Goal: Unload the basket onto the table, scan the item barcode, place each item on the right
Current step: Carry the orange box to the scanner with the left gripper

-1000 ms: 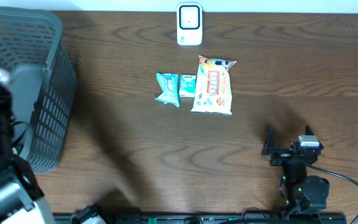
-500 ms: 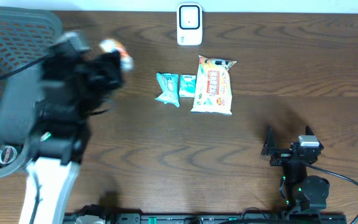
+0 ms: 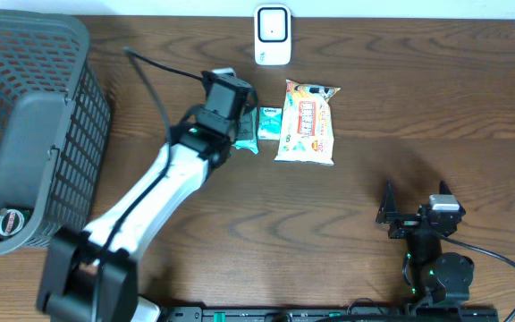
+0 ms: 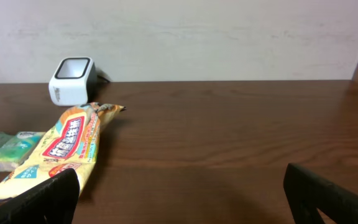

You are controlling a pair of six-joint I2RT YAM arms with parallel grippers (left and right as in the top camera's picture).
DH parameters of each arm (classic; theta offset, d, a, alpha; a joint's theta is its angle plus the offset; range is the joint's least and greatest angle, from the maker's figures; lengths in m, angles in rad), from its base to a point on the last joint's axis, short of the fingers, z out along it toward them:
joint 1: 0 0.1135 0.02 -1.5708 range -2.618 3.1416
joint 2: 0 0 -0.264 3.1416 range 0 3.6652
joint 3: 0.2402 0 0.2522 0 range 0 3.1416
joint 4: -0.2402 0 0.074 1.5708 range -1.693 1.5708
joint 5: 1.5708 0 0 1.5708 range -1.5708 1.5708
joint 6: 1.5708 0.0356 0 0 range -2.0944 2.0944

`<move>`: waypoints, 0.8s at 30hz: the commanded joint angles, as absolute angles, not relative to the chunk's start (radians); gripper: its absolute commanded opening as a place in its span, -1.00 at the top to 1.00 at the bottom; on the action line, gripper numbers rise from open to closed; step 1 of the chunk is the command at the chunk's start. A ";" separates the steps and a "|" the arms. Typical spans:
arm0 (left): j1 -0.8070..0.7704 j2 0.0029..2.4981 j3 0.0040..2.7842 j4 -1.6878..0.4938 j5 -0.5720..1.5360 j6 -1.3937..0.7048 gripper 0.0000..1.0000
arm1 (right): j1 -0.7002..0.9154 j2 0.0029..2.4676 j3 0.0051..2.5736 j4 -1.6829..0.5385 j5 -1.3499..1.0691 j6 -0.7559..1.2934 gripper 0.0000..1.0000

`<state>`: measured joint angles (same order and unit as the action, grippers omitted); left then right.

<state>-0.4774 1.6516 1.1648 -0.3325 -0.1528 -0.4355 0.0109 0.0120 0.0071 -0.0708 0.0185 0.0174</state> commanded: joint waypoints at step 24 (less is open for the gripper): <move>-0.608 1.805 1.181 -0.266 -0.205 -0.713 0.39 | 0.001 0.009 0.006 -0.075 0.017 0.010 -0.99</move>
<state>-0.6106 1.8050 1.1648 -0.2680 -0.2070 -0.6853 0.0109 0.0120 0.0071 -0.0708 0.0185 0.0174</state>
